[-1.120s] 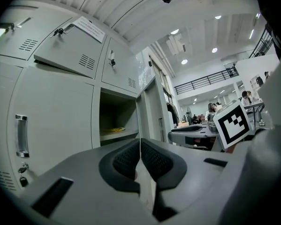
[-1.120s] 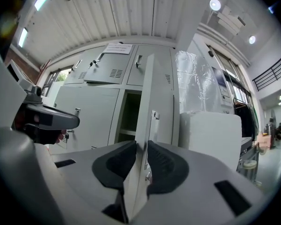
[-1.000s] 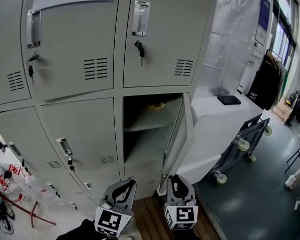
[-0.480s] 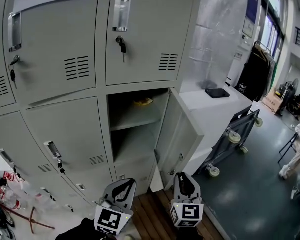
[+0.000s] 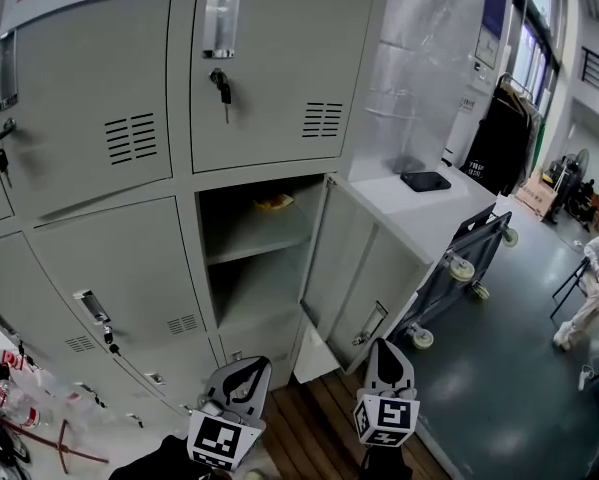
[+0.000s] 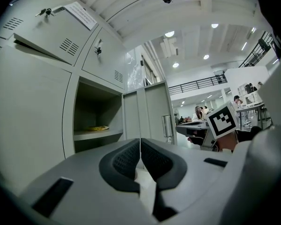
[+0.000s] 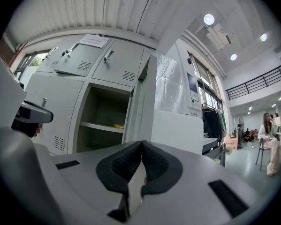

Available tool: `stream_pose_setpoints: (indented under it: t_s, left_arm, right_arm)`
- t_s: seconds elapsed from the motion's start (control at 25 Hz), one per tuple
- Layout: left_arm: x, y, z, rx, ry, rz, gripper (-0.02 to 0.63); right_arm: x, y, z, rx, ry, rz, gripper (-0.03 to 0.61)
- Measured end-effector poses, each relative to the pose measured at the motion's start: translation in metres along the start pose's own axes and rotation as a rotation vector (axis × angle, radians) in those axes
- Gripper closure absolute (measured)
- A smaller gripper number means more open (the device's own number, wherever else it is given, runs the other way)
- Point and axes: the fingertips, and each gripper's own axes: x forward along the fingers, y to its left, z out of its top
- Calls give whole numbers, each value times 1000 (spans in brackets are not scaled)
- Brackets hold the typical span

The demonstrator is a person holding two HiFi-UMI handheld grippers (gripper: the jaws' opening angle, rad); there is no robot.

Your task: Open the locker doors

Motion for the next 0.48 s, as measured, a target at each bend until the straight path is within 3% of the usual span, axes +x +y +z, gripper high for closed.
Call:
stream_pose_setpoints:
  t_s: [0.2,0.32,0.48]
  left_arm:
    - [10,-3,-2,0,0,-16,588]
    - [14,-9,-5,-69,54,-34,588]
    - [20,-7,-6,-31,30,-40,588]
  right_arm:
    - [7,-18,-3,-2,6,-35,563]
    - [12,-28,-4,0,10,-54,563]
    - [18,-40,-6,0,15,-81,563]
